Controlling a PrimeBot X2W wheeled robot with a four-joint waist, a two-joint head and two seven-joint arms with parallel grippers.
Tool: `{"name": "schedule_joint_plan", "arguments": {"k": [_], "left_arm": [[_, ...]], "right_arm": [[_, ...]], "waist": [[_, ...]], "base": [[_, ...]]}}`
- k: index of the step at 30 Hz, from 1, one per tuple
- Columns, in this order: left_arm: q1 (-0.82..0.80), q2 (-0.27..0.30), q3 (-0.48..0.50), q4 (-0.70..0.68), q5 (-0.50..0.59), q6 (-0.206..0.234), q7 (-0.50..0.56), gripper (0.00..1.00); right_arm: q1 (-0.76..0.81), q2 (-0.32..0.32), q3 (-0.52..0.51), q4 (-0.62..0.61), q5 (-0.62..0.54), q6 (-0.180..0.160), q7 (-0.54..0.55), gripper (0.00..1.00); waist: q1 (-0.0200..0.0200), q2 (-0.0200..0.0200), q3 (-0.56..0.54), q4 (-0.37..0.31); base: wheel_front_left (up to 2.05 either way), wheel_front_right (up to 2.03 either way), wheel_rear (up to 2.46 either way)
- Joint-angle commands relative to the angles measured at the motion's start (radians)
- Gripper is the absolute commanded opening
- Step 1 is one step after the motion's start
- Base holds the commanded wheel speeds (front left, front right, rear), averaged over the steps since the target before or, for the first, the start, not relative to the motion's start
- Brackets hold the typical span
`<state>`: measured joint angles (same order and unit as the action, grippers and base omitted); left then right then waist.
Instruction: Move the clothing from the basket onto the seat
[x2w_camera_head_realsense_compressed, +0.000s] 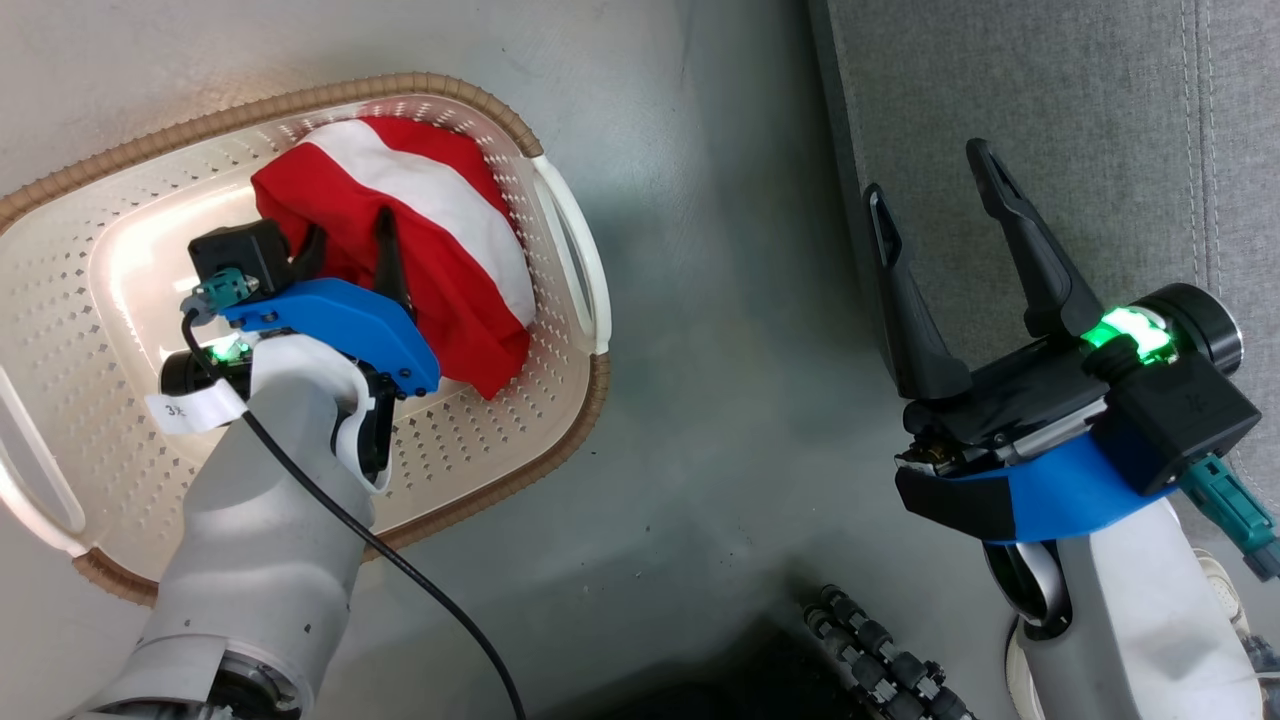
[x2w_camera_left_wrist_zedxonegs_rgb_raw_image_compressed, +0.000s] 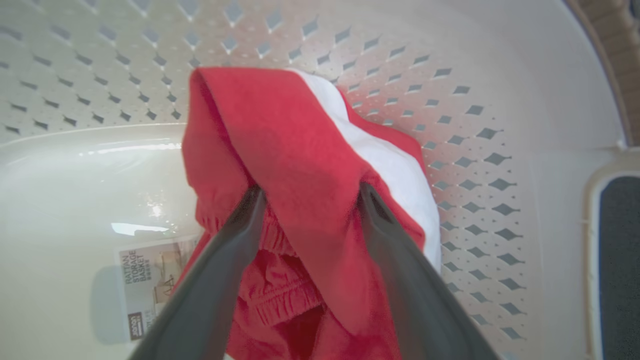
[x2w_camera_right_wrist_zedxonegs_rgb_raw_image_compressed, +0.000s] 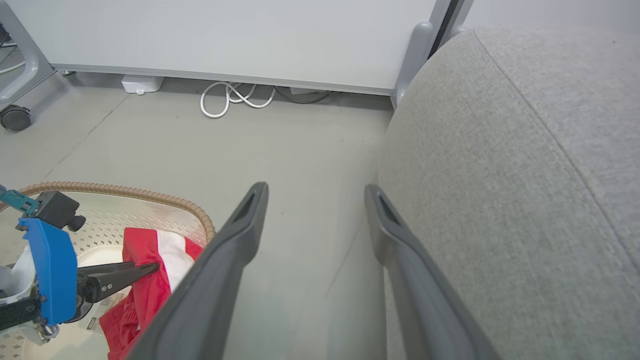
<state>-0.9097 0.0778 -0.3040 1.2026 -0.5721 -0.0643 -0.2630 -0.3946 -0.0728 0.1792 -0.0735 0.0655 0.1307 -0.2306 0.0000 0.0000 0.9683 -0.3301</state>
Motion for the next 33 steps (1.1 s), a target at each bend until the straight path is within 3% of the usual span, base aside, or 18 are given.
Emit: {"name": "schedule_joint_plan", "arguments": {"k": [1,2,21,33], "left_arm": [[-0.019,0.006,-0.005,0.006,0.005,-0.006,-0.003,0.23],[-0.021,0.006,-0.009,0.009,0.009,-0.011,-0.003,0.0],[-0.028,-0.009,-0.054,0.044,0.031,-0.036,-0.003,0.0],[0.038,-0.025,-0.111,0.028,0.055,-0.049,-0.003,0.0]], "right_arm": [[0.0,0.004,0.001,-0.002,0.007,0.0,-0.005,1.0],[0.0,0.005,0.001,-0.001,0.008,0.0,-0.004,1.0],[0.001,0.005,-0.013,0.008,-0.015,0.0,0.006,1.0],[0.015,-0.02,-0.024,0.06,-0.022,0.0,0.021,1.0]], "waist": [[0.0,0.0,0.0,0.0],[0.0,0.0,0.0,0.0],[0.0,0.0,-0.03,0.015],[0.0,0.0,-0.158,0.071]], "base": [[0.0,0.0,0.0],[0.0,0.0,0.0],[0.0,0.0,0.0],[0.0,0.0,0.0]]}}
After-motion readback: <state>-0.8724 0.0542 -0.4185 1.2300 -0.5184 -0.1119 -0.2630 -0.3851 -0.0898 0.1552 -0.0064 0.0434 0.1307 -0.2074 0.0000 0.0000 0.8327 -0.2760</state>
